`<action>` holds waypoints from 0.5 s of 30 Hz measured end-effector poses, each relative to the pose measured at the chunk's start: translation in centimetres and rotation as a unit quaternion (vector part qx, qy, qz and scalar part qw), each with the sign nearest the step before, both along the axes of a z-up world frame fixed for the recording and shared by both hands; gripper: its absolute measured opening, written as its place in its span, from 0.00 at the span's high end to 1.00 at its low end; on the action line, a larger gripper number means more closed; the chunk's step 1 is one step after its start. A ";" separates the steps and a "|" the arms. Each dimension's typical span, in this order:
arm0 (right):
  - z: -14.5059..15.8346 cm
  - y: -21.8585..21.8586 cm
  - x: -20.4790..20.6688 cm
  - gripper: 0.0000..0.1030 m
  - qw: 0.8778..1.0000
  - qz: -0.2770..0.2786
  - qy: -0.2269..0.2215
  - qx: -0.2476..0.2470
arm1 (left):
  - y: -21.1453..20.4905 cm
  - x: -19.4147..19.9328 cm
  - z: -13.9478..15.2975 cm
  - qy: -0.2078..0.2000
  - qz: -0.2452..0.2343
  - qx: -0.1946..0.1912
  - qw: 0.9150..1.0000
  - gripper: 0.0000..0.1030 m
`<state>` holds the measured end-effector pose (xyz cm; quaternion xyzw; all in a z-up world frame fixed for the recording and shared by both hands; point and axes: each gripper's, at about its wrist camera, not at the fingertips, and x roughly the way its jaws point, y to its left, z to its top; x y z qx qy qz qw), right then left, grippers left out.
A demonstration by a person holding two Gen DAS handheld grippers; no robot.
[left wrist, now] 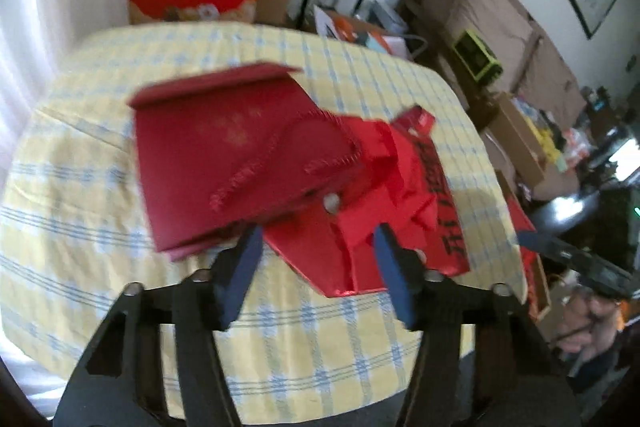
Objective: Organize objects
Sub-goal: 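Move both open grippers back over the red printed KFC bag on the table, then grasp the red printed KFC bag edge with the left gripper and lift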
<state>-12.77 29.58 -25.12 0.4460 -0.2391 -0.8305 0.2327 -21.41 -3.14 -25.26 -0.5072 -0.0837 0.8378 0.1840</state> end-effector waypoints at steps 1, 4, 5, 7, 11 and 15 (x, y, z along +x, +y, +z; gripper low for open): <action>-0.7 -1.3 -1.2 0.49 1.000 0.012 -0.016 -0.009 | 0.2 0.0 -0.4 -0.004 -0.002 0.002 1.000 0.59; -2.6 -3.9 -3.6 0.57 0.997 0.046 -0.041 -0.040 | 0.4 0.1 -0.8 -0.014 -0.012 0.007 1.000 0.60; -3.0 -4.3 -4.2 0.58 0.997 0.045 -0.048 -0.037 | 0.4 0.1 -1.0 -0.022 -0.014 0.014 1.000 0.60; -3.6 -4.9 -4.8 0.58 0.997 0.037 -0.053 -0.033 | 0.3 -0.2 -1.4 -0.044 -0.021 0.046 0.998 0.60; -4.9 -5.2 -5.6 0.63 0.993 0.050 -0.062 -0.086 | 1.0 -0.3 -2.3 -0.059 -0.025 0.069 0.996 0.60; -5.2 -4.8 -6.1 0.74 0.993 0.048 -0.069 -0.083 | 1.3 -0.2 -2.9 -0.058 -0.026 0.085 0.994 0.61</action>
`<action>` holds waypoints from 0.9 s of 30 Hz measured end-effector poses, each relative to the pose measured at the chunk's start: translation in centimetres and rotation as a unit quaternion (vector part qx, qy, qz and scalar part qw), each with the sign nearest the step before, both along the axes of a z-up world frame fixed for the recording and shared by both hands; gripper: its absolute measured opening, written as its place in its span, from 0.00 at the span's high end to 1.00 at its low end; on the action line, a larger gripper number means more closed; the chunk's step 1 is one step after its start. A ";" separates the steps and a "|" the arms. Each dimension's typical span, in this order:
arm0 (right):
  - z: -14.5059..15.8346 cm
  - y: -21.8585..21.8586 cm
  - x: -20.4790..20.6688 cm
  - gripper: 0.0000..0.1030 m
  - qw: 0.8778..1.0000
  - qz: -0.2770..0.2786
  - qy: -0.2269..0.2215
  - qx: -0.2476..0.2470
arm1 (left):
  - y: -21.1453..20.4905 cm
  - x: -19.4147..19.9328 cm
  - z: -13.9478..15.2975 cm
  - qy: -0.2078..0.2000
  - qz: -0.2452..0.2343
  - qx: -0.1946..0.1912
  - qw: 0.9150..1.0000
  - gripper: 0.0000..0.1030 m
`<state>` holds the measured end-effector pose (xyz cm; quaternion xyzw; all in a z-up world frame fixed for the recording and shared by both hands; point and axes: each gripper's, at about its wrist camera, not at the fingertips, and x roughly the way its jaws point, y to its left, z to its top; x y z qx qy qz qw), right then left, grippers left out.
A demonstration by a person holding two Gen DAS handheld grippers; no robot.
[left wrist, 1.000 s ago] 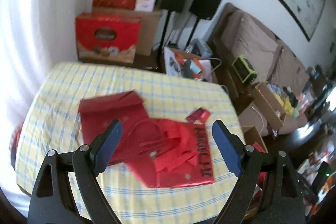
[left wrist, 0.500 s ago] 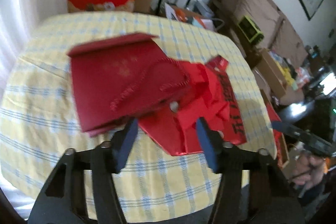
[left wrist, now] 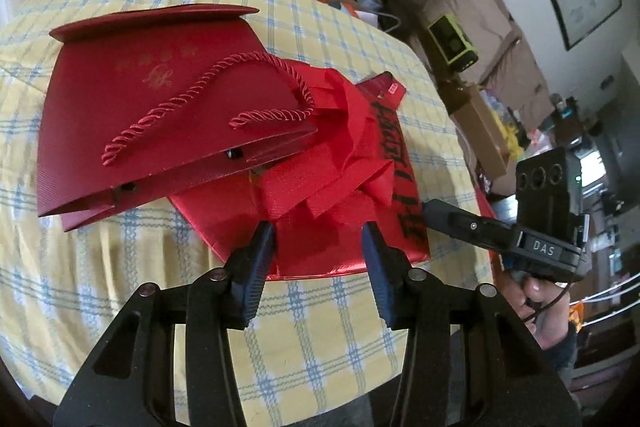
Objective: Organize objects
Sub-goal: 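Grasp the red printed KFC bag edge with the left gripper and lift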
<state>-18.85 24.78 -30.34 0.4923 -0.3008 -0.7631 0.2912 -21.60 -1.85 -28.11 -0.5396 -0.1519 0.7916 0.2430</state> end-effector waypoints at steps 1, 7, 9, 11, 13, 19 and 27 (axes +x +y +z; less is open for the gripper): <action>0.1 0.0 -0.1 0.74 1.000 0.000 0.000 0.004 | -0.4 0.0 0.0 -0.002 0.003 0.009 1.000 0.62; 0.1 -0.2 -0.5 0.73 1.000 -0.005 0.006 0.006 | -1.8 -0.5 -0.7 -0.021 0.019 0.051 0.998 0.63; 0.0 -0.5 -0.4 0.76 1.000 -0.004 0.013 0.011 | -1.7 -0.5 -0.9 -0.018 0.020 0.048 0.998 0.63; 0.0 -0.6 -0.2 0.78 1.000 0.002 0.012 0.012 | -1.7 -0.4 -0.7 -0.017 0.019 0.048 0.999 0.63; 0.2 -0.4 0.6 0.78 1.000 0.005 0.010 0.014 | -1.6 -0.3 -0.6 -0.020 0.017 0.046 0.999 0.63; 2.5 -0.7 5.1 0.78 0.999 0.030 0.027 0.013 | -0.2 1.0 0.3 -0.016 -0.007 0.014 1.000 0.62; 3.0 -4.0 12.8 0.78 0.992 0.111 0.019 0.052 | 2.4 2.9 1.6 -0.020 -0.052 0.017 0.998 0.61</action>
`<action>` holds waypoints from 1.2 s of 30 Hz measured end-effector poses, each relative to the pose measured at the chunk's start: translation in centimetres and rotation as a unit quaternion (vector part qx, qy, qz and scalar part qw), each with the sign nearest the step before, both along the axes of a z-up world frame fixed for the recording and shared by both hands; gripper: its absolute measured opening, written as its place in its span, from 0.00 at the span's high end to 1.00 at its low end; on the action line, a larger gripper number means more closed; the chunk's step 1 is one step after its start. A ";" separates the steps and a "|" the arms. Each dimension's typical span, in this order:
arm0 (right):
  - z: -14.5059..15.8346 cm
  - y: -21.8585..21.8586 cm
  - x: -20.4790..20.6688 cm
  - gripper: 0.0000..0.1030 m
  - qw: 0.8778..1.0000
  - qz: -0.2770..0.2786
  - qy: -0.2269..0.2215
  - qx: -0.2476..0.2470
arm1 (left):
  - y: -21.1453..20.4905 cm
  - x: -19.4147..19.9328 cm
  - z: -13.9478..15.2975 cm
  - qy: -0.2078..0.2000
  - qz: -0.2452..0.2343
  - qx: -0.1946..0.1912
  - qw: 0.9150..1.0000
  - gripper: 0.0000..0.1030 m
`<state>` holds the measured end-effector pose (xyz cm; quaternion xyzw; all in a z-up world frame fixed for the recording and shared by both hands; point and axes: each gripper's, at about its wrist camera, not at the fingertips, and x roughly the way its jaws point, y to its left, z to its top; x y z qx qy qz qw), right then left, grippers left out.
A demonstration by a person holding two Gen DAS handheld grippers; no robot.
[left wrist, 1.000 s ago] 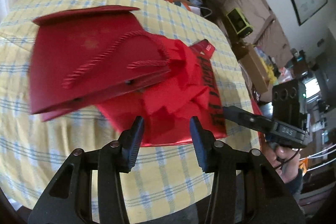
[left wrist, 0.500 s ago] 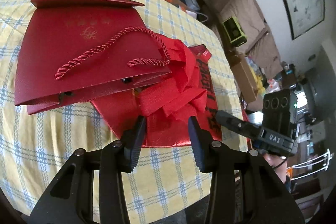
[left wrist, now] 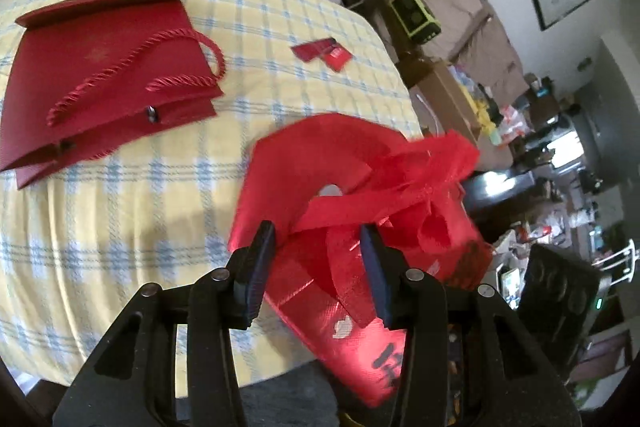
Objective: Organize objects
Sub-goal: 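Grasp the red printed KFC bag edge with the left gripper and lift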
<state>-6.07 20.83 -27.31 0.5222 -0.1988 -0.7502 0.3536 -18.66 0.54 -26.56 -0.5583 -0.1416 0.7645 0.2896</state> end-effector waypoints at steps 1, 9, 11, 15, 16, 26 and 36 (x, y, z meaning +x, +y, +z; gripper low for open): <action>-0.2 -0.2 0.5 0.77 1.000 0.004 -0.001 0.013 | 0.1 0.2 0.2 0.004 0.001 -0.008 1.000 0.61; 0.3 1.1 3.3 0.51 0.999 -0.029 0.016 0.033 | -4.0 3.8 0.8 -0.003 0.082 -0.016 0.997 0.54; 0.7 2.5 3.9 0.51 0.998 -0.056 0.024 0.012 | -5.0 5.5 0.1 -0.012 0.103 -0.021 0.994 0.54; 1.0 6.8 3.5 0.49 0.987 -0.155 0.038 0.009 | -4.7 8.3 -1.6 -0.046 0.092 0.004 0.995 0.54; 1.1 8.2 3.0 0.49 0.982 -0.185 0.041 0.015 | -3.9 8.9 -2.1 -0.055 0.076 0.006 0.996 0.54; -1.1 10.5 -1.3 0.85 0.974 -0.216 0.041 0.053 | -0.4 10.8 -2.3 -0.032 0.045 -0.011 0.998 0.55; -0.3 7.5 3.9 0.83 0.985 -0.161 0.024 0.049 | -1.4 10.8 -1.9 -0.039 0.055 -0.012 0.998 0.51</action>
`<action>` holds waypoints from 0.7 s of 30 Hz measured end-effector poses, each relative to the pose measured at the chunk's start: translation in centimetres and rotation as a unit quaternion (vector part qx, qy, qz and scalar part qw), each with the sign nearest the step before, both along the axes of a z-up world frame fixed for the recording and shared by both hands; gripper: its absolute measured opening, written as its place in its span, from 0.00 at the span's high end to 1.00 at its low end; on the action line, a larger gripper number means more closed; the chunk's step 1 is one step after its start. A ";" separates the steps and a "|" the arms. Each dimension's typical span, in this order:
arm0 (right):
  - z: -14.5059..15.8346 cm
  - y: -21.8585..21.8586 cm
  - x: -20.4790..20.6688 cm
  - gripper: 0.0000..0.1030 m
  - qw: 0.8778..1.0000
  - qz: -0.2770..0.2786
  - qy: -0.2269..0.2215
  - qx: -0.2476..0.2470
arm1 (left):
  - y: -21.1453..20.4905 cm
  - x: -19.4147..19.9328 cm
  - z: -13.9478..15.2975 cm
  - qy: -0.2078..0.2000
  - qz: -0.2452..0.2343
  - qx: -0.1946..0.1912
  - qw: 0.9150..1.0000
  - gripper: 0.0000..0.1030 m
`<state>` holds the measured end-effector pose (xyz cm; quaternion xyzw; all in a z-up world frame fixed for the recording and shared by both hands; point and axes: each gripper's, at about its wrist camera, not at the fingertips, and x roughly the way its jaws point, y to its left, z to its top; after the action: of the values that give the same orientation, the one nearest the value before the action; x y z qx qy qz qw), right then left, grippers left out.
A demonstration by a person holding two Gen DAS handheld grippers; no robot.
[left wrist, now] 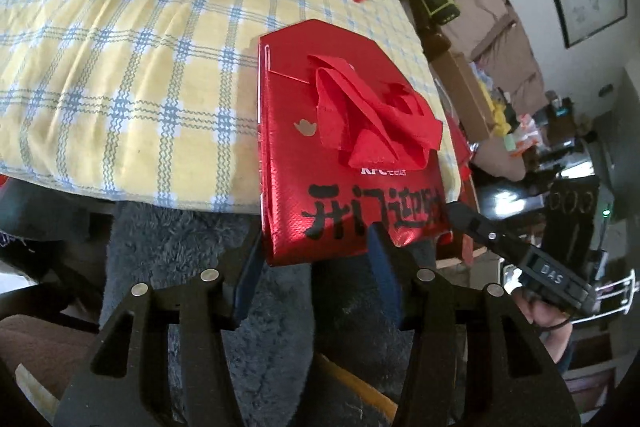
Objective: Organize objects
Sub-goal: 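Grasp the red printed KFC bag edge with the left gripper and lift, then raise the red KFC bag with the left gripper beside the right gripper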
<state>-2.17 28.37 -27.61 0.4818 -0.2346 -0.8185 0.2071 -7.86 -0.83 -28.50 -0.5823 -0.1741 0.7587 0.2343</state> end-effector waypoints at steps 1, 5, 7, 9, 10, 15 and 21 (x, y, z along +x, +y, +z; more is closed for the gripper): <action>0.3 -0.2 0.3 0.82 1.000 0.000 0.000 0.003 | 0.0 0.3 0.2 0.004 -0.002 -0.006 1.000 0.50; 0.8 -1.2 1.5 0.71 1.000 0.009 -0.002 0.006 | -0.3 0.7 0.1 -0.012 -0.009 0.003 1.000 0.49; 0.9 -0.8 2.3 0.67 1.000 -0.005 -0.006 -0.015 | -0.7 0.9 -0.3 -0.032 -0.004 0.012 0.999 0.48; 0.7 -0.6 2.9 0.62 0.999 -0.014 -0.008 -0.038 | -1.1 1.1 -0.3 -0.036 0.006 -0.007 0.999 0.47; 0.5 -0.5 3.2 0.61 0.999 -0.017 -0.010 -0.051 | -1.5 1.2 -0.2 -0.032 0.012 -0.011 0.999 0.46; -1.6 0.1 2.5 0.54 0.996 -0.042 -0.050 -0.062 | -2.5 0.0 -0.8 -0.028 0.037 -0.005 0.999 0.35; -3.3 -0.8 1.3 0.53 0.993 -0.033 -0.073 -0.081 | -2.0 -0.8 -3.1 -0.064 0.035 0.011 0.997 0.34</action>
<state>-0.83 27.52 -30.86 0.5137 -0.3304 -0.7658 0.2010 -8.61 -2.85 -31.63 -0.6209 -0.2175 0.7254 0.2024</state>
